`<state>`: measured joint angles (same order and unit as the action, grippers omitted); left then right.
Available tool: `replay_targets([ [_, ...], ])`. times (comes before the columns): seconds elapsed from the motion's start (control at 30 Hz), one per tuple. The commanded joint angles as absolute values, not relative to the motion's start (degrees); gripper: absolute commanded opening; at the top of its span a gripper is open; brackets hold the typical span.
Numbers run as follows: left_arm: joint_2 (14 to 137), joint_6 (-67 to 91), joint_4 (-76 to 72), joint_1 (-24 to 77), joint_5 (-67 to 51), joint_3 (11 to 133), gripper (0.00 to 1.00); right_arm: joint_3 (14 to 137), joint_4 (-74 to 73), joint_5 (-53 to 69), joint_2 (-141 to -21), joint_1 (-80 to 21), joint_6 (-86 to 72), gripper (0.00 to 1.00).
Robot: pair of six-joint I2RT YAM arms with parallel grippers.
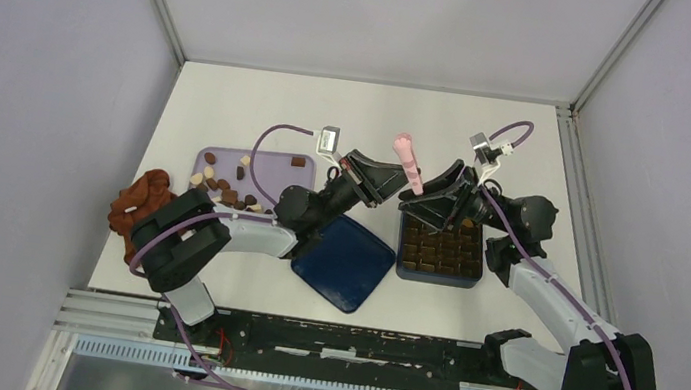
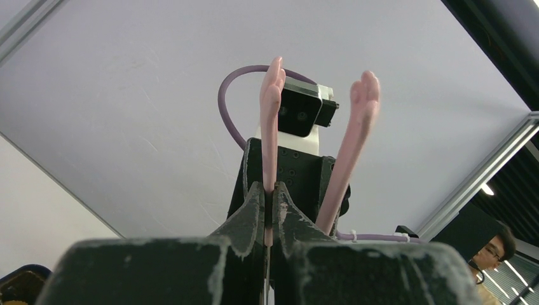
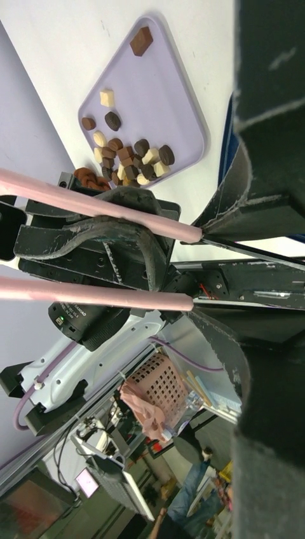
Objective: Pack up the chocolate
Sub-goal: Adjust the clamp.
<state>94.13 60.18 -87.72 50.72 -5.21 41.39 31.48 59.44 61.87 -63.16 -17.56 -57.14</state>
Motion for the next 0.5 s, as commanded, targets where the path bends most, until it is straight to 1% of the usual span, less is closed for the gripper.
replay_targets([
  [0.0,95.3,61.2,-99.6,50.6,-5.4,42.8,0.02,33.4,64.5,62.0,-63.2,-17.9,-58.2,0.41],
  [0.1,95.3,61.3,-99.6,50.6,-5.3,42.7,0.04,33.4,64.6,62.1,-63.0,-17.8,-58.2,0.4],
  [0.27,94.6,61.6,-99.6,50.6,-3.6,41.8,0.25,33.4,64.6,62.4,-62.6,-17.4,-58.1,0.41],
  [0.33,93.6,61.3,-99.6,50.6,-2.1,40.3,0.37,33.4,64.8,62.6,-62.0,-17.1,-58.2,0.41],
  [0.37,93.0,60.9,-99.6,50.6,-1.0,39.4,0.41,33.5,64.8,62.8,-61.6,-17.1,-58.0,0.41],
  [0.47,90.5,59.4,-99.6,50.4,2.3,35.8,0.51,33.6,62.9,63.1,-60.3,-17.0,-56.2,0.41],
])
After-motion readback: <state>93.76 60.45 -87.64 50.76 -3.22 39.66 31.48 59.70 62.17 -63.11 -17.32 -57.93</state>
